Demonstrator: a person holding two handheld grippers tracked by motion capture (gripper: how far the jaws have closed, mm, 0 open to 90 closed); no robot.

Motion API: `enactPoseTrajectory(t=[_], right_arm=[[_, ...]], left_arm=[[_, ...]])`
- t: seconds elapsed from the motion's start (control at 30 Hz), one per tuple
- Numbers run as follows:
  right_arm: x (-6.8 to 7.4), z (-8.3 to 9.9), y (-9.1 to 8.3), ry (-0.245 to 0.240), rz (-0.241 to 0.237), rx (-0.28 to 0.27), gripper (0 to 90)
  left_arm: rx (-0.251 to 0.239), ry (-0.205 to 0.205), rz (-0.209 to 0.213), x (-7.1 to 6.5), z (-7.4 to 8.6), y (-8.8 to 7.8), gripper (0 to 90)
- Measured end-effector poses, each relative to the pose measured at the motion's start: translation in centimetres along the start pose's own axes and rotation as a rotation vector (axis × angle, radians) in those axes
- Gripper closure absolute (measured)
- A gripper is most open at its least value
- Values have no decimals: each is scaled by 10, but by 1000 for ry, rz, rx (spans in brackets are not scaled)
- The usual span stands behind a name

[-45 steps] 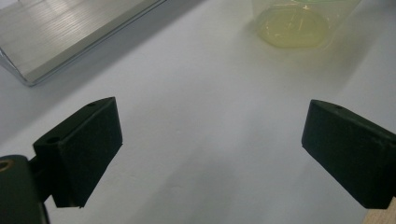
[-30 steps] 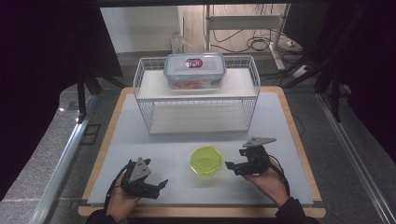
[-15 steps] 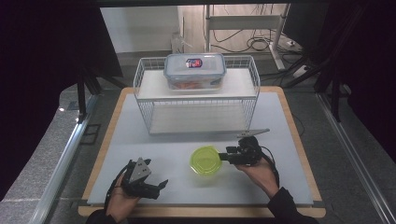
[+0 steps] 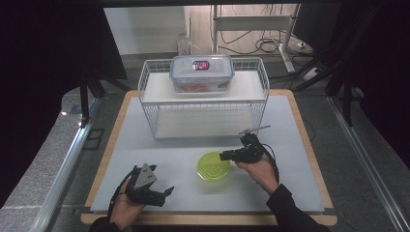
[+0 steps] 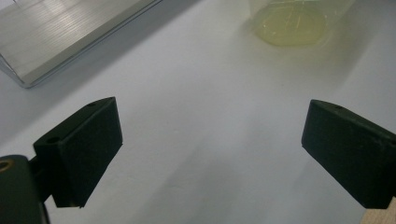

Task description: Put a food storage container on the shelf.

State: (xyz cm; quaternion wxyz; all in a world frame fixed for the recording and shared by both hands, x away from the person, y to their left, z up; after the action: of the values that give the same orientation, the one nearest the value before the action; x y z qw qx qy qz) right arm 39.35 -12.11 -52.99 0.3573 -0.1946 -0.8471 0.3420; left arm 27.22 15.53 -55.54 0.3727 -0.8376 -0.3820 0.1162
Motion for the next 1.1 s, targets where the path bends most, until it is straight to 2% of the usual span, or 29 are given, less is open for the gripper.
enactPoseTrajectory(t=[0.1,0.2,0.4,0.6,0.67,0.8,0.9,1.1], right_arm=[[-2,1,0,16,-32,6,769],[-1,1,0,14,-45,20,796],[3,0,-2,0,-43,30,805],[10,-1,-8,4,-92,11,819],[14,-2,-10,8,-122,3,826],[16,-3,-13,-6,-109,-1,827],[18,-4,-17,3,-134,-21,838],[21,-7,-28,-14,-96,-40,843]], left_arm=[[2,2,0,0,0,0,51],[4,5,-1,-1,0,0,51],[5,7,-1,-1,0,0,51],[5,11,-2,-1,0,0,52],[5,11,-2,-1,0,0,52],[4,13,-3,-2,0,0,52],[0,16,-4,-2,-1,0,53],[3,16,-4,-2,0,0,53]])
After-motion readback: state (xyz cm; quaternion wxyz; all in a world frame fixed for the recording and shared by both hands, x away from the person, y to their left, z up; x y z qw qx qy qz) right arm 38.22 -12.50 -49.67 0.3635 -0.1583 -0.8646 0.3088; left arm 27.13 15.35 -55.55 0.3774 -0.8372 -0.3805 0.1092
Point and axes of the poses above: each handheld gripper's, and its own axes: y roughly forward along the jaws, z roughly out of its underside, x roughly to its left, the point moved 6 cm from there along y, roughly forward along the jaws, and after that the axes turned 8 degrees about x, right-handed, at the moved point
